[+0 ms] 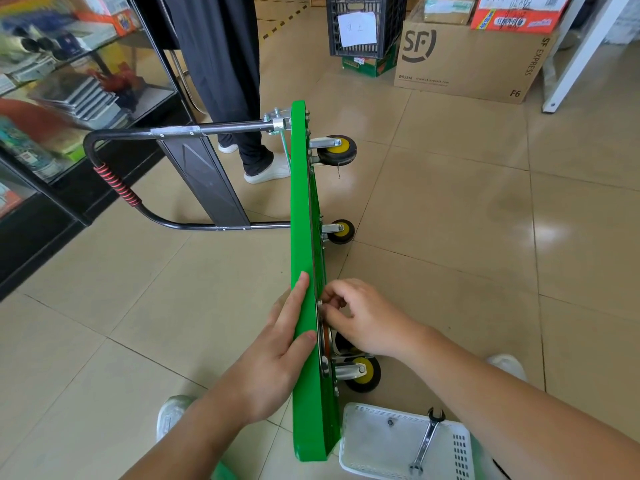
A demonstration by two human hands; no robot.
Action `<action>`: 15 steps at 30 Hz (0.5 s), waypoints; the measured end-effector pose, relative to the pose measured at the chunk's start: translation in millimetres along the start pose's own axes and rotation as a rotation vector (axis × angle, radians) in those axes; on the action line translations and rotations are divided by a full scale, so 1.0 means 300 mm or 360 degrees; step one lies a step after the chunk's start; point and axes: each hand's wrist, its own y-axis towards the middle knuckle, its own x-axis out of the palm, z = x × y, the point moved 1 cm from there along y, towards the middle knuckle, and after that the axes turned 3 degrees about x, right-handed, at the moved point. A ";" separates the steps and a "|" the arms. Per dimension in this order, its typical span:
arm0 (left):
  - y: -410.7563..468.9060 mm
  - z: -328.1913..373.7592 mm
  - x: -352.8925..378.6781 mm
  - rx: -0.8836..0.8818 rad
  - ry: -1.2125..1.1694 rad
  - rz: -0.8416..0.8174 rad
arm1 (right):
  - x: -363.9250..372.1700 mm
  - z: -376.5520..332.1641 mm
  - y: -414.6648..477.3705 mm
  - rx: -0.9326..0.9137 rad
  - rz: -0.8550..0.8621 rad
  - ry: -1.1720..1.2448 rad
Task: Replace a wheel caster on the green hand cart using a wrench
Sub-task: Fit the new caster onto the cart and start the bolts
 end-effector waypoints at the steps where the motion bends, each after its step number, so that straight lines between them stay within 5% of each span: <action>1: 0.000 -0.002 0.000 0.0001 0.0014 -0.0001 | 0.004 0.000 0.007 -0.0013 -0.0019 -0.0017; 15: -0.001 0.000 0.004 0.0034 0.0063 0.0001 | 0.023 0.010 0.025 -0.0042 -0.0143 -0.0146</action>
